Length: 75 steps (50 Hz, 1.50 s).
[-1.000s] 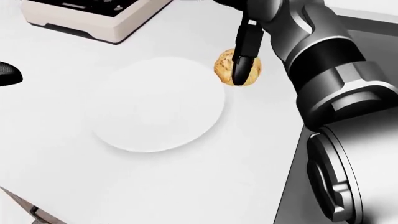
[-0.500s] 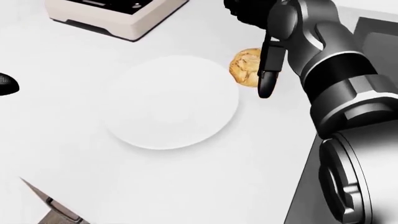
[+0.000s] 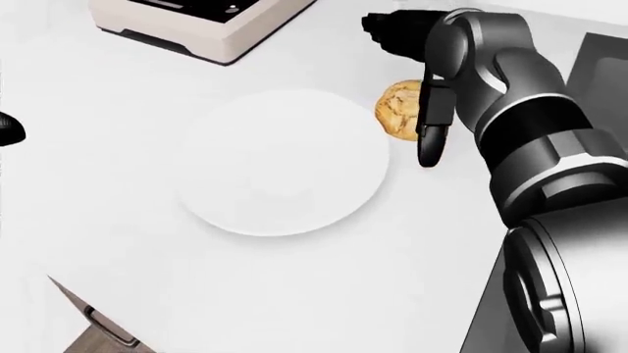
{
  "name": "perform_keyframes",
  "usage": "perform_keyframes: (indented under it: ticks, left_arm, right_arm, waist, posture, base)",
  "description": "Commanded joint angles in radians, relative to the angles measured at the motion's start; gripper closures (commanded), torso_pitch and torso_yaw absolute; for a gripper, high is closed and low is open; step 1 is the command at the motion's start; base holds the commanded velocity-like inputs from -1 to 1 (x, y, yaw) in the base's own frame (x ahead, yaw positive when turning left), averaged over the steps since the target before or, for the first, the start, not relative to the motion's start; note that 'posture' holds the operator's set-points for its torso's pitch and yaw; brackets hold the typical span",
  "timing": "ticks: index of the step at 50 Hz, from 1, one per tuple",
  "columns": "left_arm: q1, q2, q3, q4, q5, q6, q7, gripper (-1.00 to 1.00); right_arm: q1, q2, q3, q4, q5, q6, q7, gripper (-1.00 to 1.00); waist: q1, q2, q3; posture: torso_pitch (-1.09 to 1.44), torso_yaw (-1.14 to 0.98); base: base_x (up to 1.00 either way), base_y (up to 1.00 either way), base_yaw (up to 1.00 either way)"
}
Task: Place the pastries on the plates.
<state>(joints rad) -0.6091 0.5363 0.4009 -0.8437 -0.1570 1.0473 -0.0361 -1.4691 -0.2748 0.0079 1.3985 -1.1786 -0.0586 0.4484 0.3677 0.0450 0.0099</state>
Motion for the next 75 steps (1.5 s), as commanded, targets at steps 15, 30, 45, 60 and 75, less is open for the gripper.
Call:
perform_keyframes:
  ticks: [15,30,45,60,75]
  left_arm:
    - [0.009,0.004,0.023,-0.020,0.008,-0.038,0.010,-1.00]
    - [0.006,0.011,0.028,-0.022,0.006,-0.031,0.007,-1.00]
    - [0.005,0.013,0.026,-0.027,0.008,-0.028,0.003,-1.00]
    - [0.018,0.009,0.026,-0.026,0.019,-0.039,-0.001,-1.00]
    - [-0.004,0.014,0.018,-0.018,0.024,-0.030,-0.004,-1.00]
  right_arm:
    - [-0.025,-0.012,-0.005,-0.038,-0.032,-0.001,-0.004,-1.00]
    - [-0.017,-0.010,-0.004,-0.038,-0.039,0.002,0.025,-0.54]
    - [-0.015,-0.014,-0.004,-0.039,-0.041,0.001,0.039,-0.16]
    - [-0.013,-0.020,-0.003,-0.037,-0.054,0.000,0.006,0.11]
    - [-0.031,-0.033,-0.002,-0.033,-0.092,0.009,-0.087,0.25]
  waist:
    - [0.009,-0.001,-0.029]
    - [0.010,0.000,-0.030]
    - [0.005,0.007,-0.026]
    - [0.002,0.008,-0.029]
    - [0.009,0.003,-0.032]
  posture:
    - [0.00,0.30]
    - [0.00,0.30]
    - [0.00,0.30]
    - [0.00,0.30]
    - [0.00,0.30]
  base:
    - [0.00,0.00,0.00]
    - [0.00,0.00,0.00]
    - [0.00,0.00,0.00]
    - [0.00,0.00,0.00]
    - [0.00,0.00,0.00]
